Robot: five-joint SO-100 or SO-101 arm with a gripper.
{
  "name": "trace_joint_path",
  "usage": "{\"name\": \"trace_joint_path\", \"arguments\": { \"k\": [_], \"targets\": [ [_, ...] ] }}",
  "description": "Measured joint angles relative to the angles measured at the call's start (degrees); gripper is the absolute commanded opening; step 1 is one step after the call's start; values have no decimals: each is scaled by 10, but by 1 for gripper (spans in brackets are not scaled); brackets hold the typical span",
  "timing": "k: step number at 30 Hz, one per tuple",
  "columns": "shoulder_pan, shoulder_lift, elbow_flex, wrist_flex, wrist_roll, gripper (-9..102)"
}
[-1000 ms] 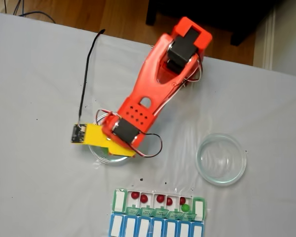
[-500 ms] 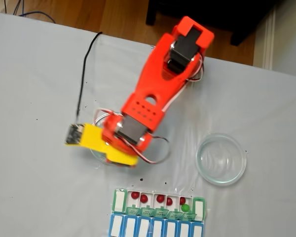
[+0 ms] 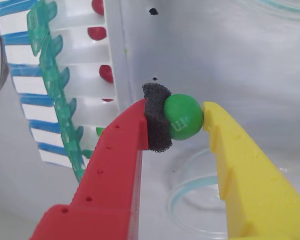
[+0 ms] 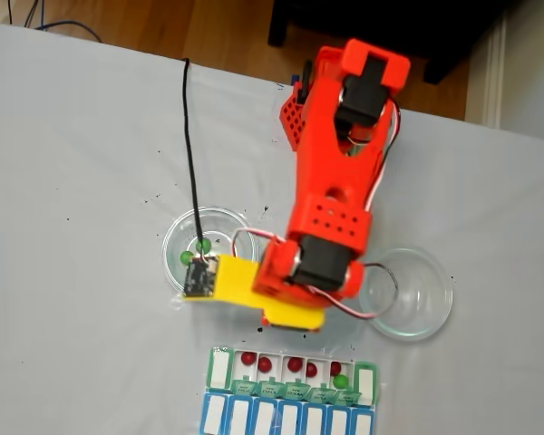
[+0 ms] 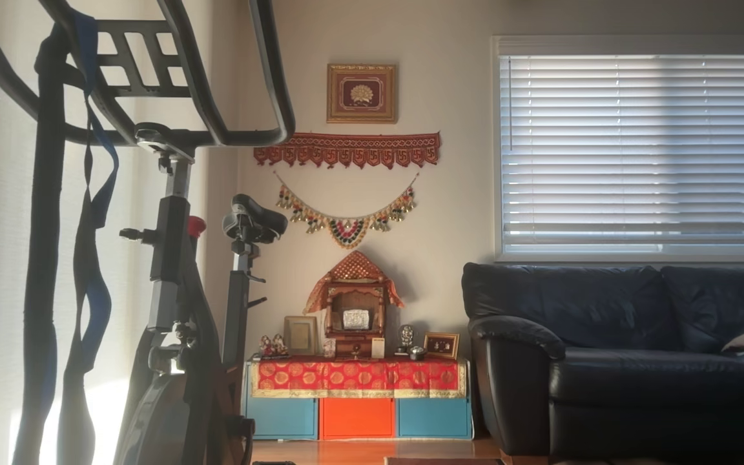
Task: Sort medicines into box.
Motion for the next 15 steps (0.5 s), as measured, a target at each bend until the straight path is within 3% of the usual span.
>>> {"name": "trace_joint_path", "arguments": {
  "k": [15],
  "targets": [
    [-70,-147,-144,-2,55,2]
  ]
}}
